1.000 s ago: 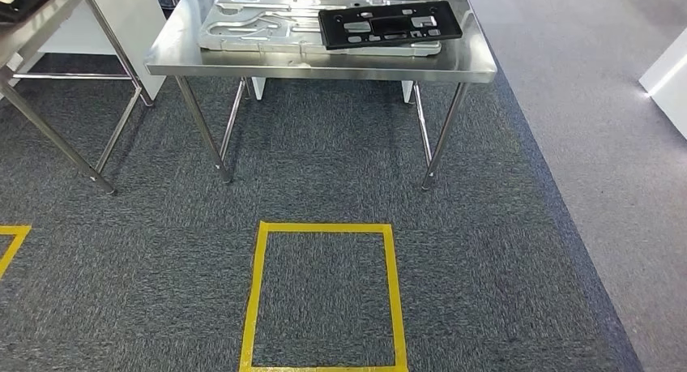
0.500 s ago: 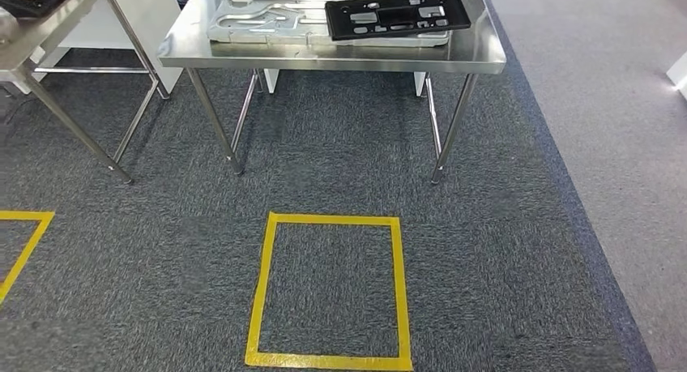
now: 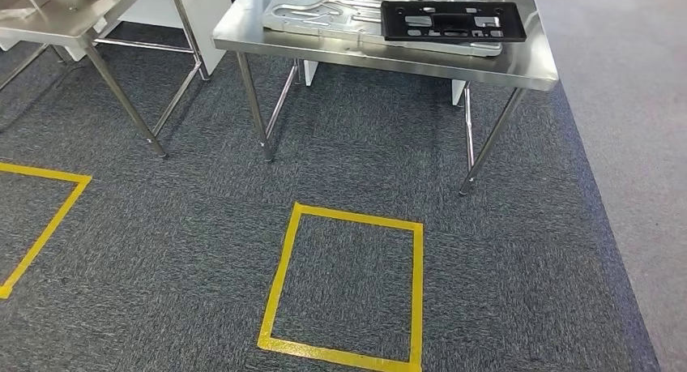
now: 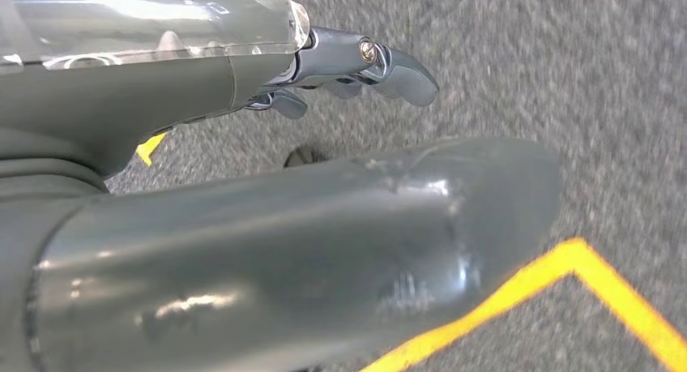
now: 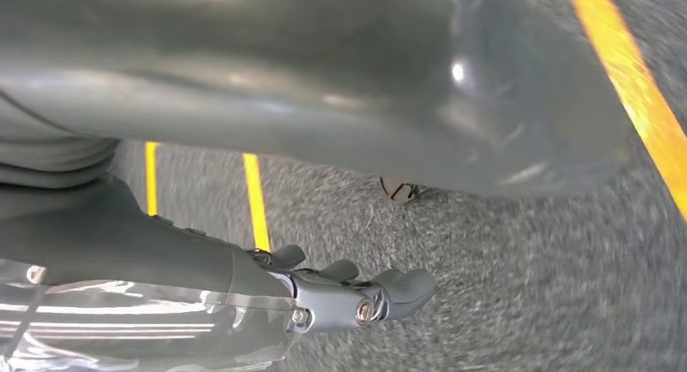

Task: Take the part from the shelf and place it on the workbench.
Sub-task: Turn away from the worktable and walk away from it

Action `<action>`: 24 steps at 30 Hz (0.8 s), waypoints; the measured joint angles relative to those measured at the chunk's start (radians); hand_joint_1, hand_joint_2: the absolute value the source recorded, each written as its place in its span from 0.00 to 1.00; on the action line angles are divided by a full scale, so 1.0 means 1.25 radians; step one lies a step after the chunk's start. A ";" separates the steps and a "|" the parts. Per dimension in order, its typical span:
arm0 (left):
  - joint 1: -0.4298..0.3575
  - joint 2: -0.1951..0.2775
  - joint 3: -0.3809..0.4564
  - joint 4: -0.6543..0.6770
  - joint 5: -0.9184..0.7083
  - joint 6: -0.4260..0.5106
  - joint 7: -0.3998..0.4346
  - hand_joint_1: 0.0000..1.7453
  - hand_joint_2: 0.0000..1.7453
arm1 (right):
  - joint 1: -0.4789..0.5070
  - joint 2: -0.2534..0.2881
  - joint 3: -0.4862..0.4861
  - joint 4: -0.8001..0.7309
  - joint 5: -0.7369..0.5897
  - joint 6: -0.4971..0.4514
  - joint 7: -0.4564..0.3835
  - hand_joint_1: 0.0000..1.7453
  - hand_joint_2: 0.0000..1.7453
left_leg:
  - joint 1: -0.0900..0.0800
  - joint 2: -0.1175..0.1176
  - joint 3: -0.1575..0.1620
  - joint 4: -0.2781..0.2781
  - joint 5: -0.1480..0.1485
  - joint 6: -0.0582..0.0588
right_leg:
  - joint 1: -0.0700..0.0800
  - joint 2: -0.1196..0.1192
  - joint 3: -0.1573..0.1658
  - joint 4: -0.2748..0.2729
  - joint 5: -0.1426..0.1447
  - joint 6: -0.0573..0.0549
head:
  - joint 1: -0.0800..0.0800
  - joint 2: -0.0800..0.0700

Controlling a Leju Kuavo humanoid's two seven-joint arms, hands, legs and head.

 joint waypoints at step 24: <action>-0.004 0.011 -0.010 0.000 0.001 0.027 0.025 0.00 0.00 | -0.003 -0.002 0.049 0.015 0.072 0.050 0.051 0.00 0.00 | 0.000 0.038 -0.026 0.038 -0.002 -0.038 | 0.002 -0.032 0.047 -0.072 0.035 -0.030 | -0.006 0.000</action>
